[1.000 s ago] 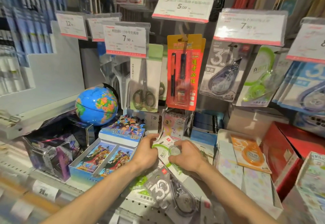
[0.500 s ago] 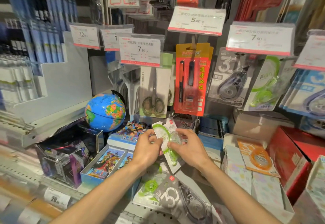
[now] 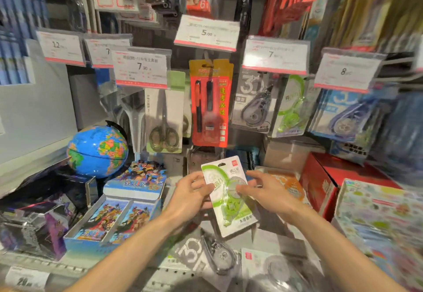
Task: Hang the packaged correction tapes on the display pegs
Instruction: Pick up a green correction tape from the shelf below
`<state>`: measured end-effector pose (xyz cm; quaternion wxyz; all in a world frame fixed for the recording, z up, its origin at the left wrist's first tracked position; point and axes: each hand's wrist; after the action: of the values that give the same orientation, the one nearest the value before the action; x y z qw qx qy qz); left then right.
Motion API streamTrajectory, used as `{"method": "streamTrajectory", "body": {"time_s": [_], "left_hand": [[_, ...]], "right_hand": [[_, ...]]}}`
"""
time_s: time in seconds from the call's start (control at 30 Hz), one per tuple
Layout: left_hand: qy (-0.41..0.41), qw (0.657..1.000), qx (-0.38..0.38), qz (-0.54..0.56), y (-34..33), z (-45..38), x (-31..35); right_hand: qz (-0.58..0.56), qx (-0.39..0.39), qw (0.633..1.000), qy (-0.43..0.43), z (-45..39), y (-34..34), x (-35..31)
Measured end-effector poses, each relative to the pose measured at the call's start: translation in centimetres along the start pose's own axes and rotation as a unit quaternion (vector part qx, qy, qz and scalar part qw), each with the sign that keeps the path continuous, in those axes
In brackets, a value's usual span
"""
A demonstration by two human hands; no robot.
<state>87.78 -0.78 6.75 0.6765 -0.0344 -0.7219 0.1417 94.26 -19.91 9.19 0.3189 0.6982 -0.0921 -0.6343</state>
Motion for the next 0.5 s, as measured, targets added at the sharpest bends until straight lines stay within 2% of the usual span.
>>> {"method": "streamTrajectory", "body": {"time_s": [0.13,0.3,0.5], "left_hand": [[-0.033,0.999,-0.003,-0.035,-5.1,1.2,1.0],[-0.075,0.995,-0.013,-0.065,-12.9,2.4,2.2],[-0.107,0.99,-0.019,-0.094,-20.0,3.7,3.8]], "right_hand": [[-0.047,0.021,0.999,0.015,2.5,4.6,1.7],[-0.085,0.066,0.992,0.073,6.2,11.7,3.5],[-0.156,0.019,0.983,0.091,9.7,18.0,5.4]]}}
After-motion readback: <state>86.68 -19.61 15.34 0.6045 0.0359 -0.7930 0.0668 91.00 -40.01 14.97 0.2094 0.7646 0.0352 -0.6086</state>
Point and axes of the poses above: each hand's wrist, its own z-axis away from the middle knuckle, its own y-axis out of the back of the hand, x = y × z, and after that the axes turned 4 degrees about z, right-handed
